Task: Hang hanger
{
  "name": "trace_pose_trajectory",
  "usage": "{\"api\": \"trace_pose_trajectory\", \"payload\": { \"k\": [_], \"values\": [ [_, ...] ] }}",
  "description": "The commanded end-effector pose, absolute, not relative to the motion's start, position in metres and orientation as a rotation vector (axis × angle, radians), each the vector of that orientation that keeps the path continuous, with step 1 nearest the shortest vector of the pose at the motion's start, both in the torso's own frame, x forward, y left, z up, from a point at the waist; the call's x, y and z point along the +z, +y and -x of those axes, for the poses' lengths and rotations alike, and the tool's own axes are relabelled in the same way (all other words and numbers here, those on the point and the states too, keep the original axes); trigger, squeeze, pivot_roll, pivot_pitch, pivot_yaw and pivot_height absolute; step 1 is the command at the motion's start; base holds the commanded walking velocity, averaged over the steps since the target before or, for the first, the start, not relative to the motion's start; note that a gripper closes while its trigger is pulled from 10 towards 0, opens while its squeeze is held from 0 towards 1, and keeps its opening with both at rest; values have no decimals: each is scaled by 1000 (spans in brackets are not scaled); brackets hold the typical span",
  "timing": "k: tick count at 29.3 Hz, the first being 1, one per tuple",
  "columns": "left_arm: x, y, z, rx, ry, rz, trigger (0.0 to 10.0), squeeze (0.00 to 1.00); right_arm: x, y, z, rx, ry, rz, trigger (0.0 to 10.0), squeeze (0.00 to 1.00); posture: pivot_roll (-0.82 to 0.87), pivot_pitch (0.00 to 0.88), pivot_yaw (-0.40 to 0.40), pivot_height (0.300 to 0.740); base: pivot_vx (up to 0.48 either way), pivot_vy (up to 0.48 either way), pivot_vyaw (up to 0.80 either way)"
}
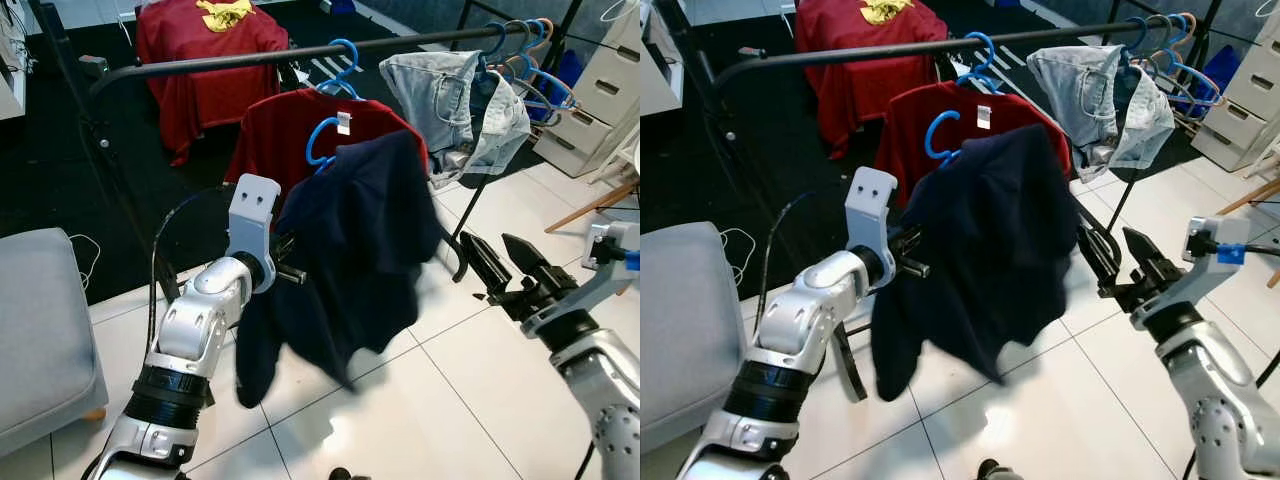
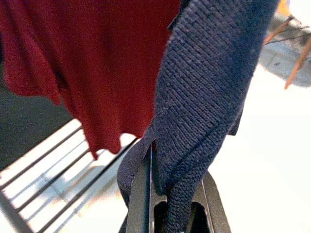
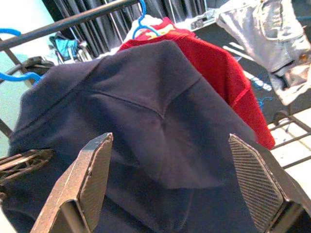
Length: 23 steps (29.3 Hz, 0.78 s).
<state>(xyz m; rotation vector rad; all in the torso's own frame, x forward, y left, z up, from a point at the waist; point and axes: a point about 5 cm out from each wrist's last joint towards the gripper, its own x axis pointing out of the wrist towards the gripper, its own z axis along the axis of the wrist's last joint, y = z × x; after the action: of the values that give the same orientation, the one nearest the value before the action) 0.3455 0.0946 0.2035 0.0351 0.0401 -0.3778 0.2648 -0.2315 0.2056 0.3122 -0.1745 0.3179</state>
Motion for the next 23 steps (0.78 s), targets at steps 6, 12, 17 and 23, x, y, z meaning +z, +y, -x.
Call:
{"api": "trace_pose_trajectory", "payload": {
  "k": [6,12,17,23],
  "values": [
    [213,90,-348,-352,1,-41,10000,0,206,-219,-264,346,-177,-291,10000,0,-11,183,0,740,134,0,0],
    [214,94,-349,-295,0,-45,10000,0,200,-206,-265,371,-144,-275,10000,0,-15,176,3,740,458,0,0],
    [215,96,-350,-266,-5,-52,10000,0,201,-202,-264,402,-146,-257,10000,0,-16,175,2,740,480,0,155],
    [216,110,-353,-179,-5,-82,10000,0,200,-201,-262,414,-137,-252,10000,0,-12,181,-2,740,480,0,646]
  ]
}}
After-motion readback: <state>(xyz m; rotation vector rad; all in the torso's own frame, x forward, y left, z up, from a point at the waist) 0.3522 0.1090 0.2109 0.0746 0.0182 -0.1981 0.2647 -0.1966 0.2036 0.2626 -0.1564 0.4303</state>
